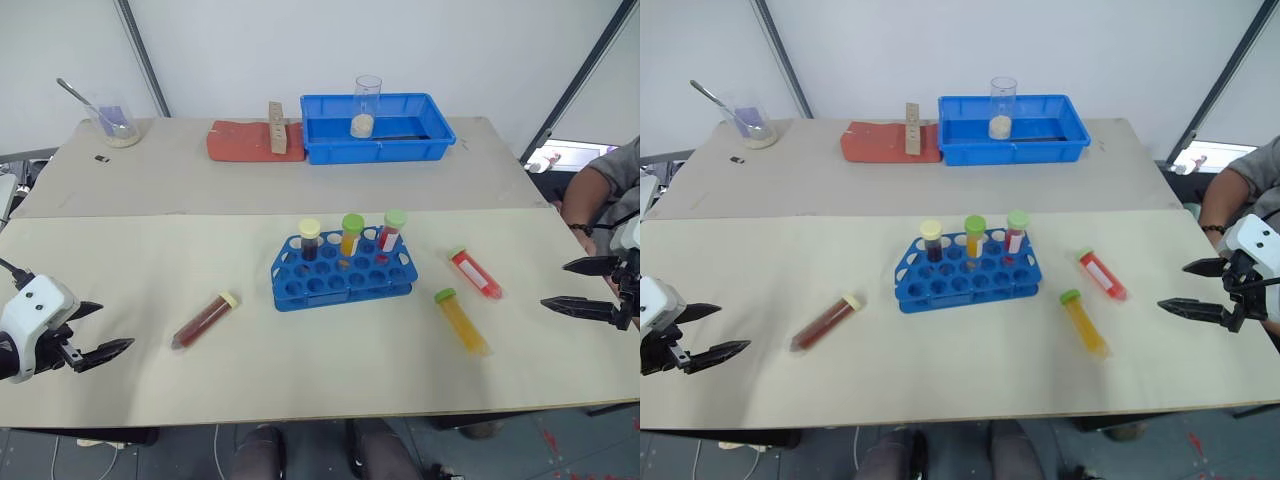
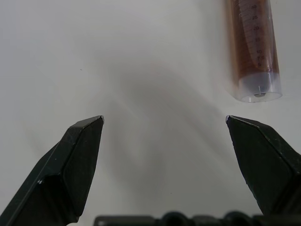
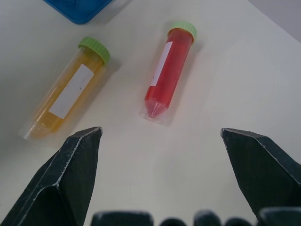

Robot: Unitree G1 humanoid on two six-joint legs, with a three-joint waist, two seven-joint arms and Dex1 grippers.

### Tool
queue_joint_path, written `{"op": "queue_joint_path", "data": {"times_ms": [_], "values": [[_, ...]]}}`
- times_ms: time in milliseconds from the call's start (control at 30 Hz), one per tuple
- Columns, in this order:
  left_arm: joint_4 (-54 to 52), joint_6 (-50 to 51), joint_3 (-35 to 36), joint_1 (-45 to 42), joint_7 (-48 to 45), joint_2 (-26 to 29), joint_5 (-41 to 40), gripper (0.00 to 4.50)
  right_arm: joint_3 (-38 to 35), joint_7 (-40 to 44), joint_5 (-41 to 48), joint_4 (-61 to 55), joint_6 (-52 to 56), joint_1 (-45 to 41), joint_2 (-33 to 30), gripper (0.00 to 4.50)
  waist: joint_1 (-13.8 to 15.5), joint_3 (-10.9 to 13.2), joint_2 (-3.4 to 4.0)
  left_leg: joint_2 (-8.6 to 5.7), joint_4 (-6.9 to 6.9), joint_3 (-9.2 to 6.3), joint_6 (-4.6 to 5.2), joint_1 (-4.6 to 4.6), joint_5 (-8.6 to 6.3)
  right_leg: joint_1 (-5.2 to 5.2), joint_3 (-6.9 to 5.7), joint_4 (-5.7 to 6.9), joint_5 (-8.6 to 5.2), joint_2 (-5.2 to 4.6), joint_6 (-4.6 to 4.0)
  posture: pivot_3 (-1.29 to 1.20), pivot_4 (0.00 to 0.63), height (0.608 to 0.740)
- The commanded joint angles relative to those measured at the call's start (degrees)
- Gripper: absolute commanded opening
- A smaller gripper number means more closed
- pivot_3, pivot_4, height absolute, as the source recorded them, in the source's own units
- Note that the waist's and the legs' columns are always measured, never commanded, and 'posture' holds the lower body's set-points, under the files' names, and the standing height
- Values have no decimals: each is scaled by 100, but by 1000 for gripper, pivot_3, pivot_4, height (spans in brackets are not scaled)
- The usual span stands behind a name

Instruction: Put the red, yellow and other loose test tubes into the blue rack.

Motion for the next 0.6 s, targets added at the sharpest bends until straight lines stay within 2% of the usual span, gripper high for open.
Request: {"op": "queue_joint_path", "data": {"times_ms": [33,367,600], "values": [[-3,-36,135,-11,12,-18,57,4460,-150,16,55,-109,46,-57,-31,4500,-1,0,0,0,0,0,0,0,0,0,0,0,0,0,0,0,150,740],[186,-327,36,-141,82,-32,307,4460,-160,52,39,133,-172,-97,95,4500,3,0,0,0,0,1,0,1,0,2,0,0,0,0,0,0,150,740],[95,-350,71,-498,-190,-116,-47,4460,-151,119,36,400,-348,-330,187,4500,-8,0,0,-2,0,2,0,2,0,3,1,4,0,0,0,0,150,740]]}}
